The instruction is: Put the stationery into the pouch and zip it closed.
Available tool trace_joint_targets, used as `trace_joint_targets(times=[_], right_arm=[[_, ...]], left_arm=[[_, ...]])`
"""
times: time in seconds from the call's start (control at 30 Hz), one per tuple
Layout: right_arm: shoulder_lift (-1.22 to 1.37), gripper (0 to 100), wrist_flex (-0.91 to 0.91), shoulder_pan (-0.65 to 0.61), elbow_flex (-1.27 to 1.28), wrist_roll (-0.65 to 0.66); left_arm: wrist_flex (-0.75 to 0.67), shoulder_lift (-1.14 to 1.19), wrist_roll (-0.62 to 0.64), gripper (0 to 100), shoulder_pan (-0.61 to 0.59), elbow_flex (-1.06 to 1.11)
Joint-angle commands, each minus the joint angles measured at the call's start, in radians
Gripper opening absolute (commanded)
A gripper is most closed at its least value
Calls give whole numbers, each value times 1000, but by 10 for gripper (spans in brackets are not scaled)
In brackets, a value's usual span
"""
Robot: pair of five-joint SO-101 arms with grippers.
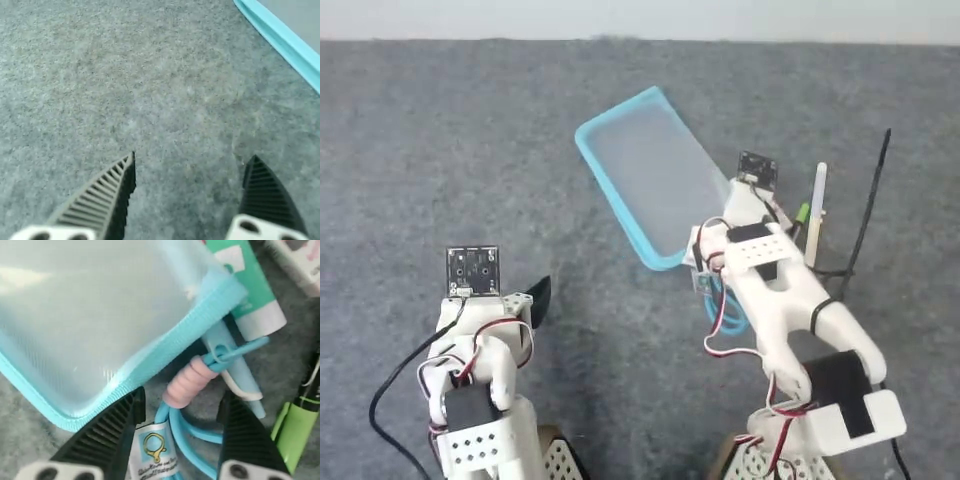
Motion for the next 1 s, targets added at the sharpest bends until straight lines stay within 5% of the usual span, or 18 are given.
trace_joint_targets(times=[0.0,0.43,0.63,0.97], right_arm=[[-1,158,-4,62,-15,11],[-13,72,82,96,-20,37],[-113,7,183,96,-52,574],[-521,7,302,42,35,750]], left_arm=[[-20,-14,-14,328,9,-7],[-20,-14,-14,328,9,-7],[-37,-18,-14,328,9,-7],[-54,-14,-49,326,-21,-54]])
